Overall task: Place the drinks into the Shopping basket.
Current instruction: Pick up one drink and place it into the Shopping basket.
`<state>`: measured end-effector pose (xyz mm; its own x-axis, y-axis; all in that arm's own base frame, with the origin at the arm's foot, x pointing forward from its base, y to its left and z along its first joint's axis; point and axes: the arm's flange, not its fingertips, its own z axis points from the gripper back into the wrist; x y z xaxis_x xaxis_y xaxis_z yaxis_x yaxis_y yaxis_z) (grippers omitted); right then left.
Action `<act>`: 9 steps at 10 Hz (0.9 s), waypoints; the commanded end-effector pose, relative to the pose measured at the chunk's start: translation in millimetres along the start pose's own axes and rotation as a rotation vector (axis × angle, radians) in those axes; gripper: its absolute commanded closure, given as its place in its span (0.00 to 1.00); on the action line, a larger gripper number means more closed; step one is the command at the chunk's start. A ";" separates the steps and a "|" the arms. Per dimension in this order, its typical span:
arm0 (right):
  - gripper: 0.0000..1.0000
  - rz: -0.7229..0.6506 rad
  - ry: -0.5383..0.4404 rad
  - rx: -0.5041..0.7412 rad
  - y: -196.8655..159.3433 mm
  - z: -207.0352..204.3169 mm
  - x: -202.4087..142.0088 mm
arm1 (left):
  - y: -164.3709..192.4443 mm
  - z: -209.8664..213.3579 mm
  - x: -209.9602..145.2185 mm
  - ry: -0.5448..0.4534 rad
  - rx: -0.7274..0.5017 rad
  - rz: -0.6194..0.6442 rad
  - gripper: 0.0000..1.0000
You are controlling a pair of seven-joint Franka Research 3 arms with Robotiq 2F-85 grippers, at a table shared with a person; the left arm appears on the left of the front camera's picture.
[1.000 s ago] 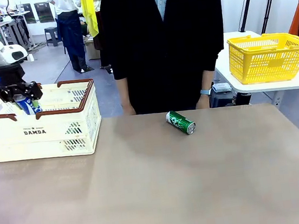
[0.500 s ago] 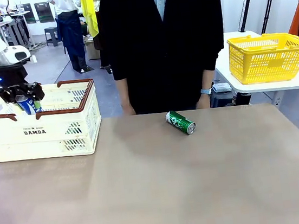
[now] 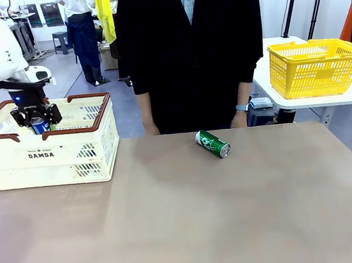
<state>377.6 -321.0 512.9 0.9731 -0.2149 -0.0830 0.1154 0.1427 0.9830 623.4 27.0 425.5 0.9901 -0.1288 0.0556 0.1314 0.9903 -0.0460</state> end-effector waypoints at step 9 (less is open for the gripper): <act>0.00 -0.009 -0.002 -0.012 2.1 -2.2 -1.3 | 2.0 -9.9 6.9 0.067 0.069 0.042 0.00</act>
<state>377.7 -321.0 512.8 0.9731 -0.2149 -0.0831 0.1154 0.1427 0.9830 630.4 27.5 412.5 0.9947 -0.1027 -0.0037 0.1027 0.9947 -0.0022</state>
